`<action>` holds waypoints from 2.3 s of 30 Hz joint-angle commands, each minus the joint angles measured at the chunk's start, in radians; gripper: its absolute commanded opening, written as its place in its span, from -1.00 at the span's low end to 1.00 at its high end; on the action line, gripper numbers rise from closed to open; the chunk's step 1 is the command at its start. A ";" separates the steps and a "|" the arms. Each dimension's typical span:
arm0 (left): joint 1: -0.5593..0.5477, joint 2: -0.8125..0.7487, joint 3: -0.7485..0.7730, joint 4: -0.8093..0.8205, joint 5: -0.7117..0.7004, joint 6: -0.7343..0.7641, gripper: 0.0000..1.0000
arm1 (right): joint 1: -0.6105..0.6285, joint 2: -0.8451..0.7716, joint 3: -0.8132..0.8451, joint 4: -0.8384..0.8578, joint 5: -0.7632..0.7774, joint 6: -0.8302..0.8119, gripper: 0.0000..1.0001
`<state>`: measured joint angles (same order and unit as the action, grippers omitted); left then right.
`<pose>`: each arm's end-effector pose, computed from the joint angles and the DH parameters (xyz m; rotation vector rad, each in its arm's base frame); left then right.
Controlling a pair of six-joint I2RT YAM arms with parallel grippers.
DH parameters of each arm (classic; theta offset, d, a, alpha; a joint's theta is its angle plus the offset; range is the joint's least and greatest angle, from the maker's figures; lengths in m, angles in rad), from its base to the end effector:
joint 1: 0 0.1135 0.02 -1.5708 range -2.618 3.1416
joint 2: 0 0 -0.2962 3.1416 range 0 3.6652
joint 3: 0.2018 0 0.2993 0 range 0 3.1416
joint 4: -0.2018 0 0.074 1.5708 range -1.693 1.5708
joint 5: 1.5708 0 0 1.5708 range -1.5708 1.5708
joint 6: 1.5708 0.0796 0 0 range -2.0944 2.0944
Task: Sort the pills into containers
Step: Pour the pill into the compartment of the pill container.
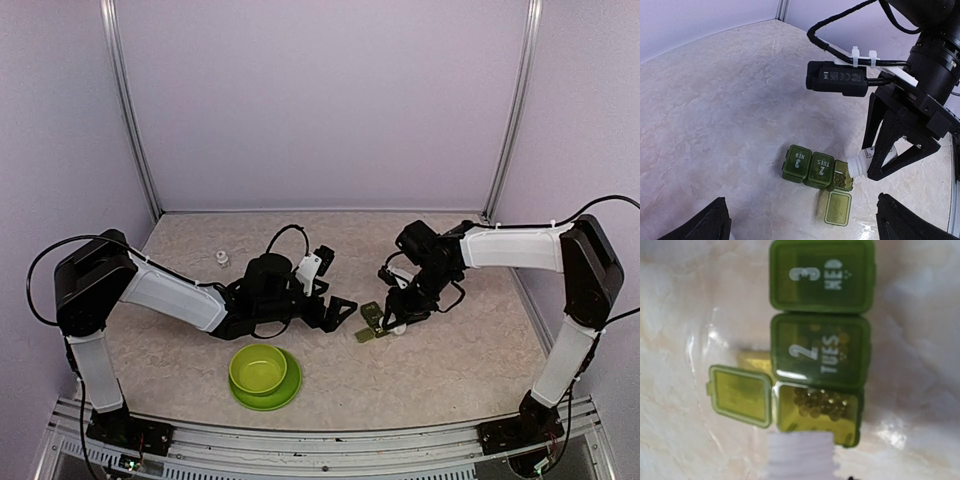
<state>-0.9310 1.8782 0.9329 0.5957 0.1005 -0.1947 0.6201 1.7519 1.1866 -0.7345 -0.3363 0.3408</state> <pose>0.2765 -0.3849 0.1408 0.7902 1.8517 -0.8369 0.3046 0.2498 0.1547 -0.4848 2.9517 0.6386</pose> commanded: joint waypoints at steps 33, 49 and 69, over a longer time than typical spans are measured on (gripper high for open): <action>-0.002 -0.004 0.014 -0.002 0.001 0.011 0.98 | 0.006 -0.221 -0.279 0.346 0.009 -0.008 -1.00; -0.002 -0.006 0.014 -0.003 -0.003 0.013 0.98 | 0.052 -0.295 -0.400 0.533 0.059 -0.019 -1.00; -0.002 -0.011 0.010 -0.008 -0.016 0.012 0.98 | 0.099 -0.451 -0.626 0.834 0.142 -0.039 -1.00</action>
<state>-0.9310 1.8782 0.9329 0.5957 0.0975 -0.1947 0.7052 1.3418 0.6052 -0.0025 -0.2241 0.3107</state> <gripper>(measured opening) 0.988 0.326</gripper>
